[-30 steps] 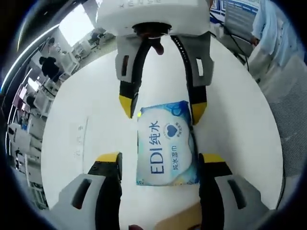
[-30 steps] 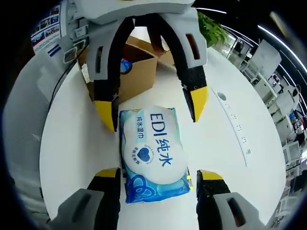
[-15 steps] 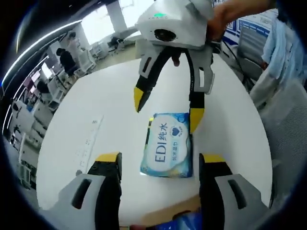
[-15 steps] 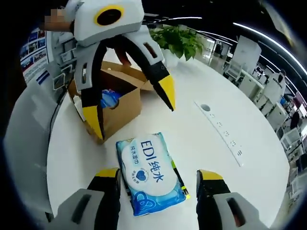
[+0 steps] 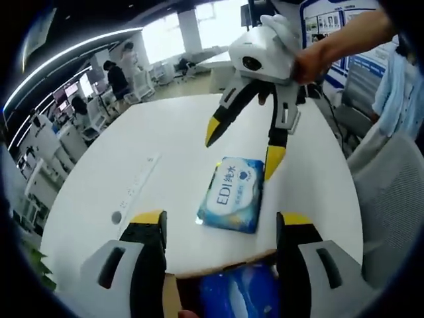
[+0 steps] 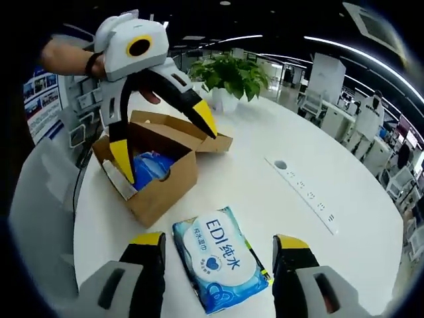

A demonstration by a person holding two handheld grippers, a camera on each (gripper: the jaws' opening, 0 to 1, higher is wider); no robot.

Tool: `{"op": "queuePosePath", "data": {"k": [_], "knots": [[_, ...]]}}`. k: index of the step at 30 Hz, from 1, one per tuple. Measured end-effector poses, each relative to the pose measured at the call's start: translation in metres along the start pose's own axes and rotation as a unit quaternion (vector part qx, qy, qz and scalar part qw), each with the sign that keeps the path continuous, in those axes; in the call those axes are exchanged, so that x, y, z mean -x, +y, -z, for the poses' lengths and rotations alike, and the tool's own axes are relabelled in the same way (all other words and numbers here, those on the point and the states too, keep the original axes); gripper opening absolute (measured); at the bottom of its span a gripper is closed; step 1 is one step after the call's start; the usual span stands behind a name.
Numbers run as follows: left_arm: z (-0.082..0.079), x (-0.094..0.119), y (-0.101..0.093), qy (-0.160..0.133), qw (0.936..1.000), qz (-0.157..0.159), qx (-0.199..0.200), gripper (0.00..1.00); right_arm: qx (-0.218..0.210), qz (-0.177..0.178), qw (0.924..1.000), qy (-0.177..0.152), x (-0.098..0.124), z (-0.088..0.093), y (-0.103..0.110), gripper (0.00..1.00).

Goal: Operate the shoe box by opening the lid, removing the specified soft item, and placing it in the target area until the item is outside and the box remains undamaged.

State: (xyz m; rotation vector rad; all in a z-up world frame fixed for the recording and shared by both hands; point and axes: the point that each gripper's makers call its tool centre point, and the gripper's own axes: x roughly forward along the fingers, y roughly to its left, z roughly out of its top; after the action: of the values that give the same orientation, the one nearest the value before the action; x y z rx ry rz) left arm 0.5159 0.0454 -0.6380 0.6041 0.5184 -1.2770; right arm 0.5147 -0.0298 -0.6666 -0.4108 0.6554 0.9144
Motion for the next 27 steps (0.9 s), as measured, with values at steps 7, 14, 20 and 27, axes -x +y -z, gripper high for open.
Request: {"op": "queuePosePath", "data": {"k": [7,14,20,27], "knots": [[0.010,0.028,0.003,-0.020,0.9988,-0.026,0.036,0.67,-0.016,0.001,0.9996,-0.023,0.000,-0.011,0.007,0.64],[0.028,0.056,0.003,-0.026,0.9961,-0.049,0.069,0.67,-0.035,-0.006,0.9983,-0.046,-0.001,-0.024,0.017,0.64],[0.034,0.084,0.006,-0.056,0.9894,-0.075,0.111,0.66,-0.048,-0.010,0.9969,-0.061,-0.004,-0.034,0.026,0.64],[0.053,0.110,0.004,-0.062,0.9844,-0.098,0.132,0.66,-0.046,-0.022,0.9963,-0.069,-0.009,-0.044,0.045,0.64]]}}
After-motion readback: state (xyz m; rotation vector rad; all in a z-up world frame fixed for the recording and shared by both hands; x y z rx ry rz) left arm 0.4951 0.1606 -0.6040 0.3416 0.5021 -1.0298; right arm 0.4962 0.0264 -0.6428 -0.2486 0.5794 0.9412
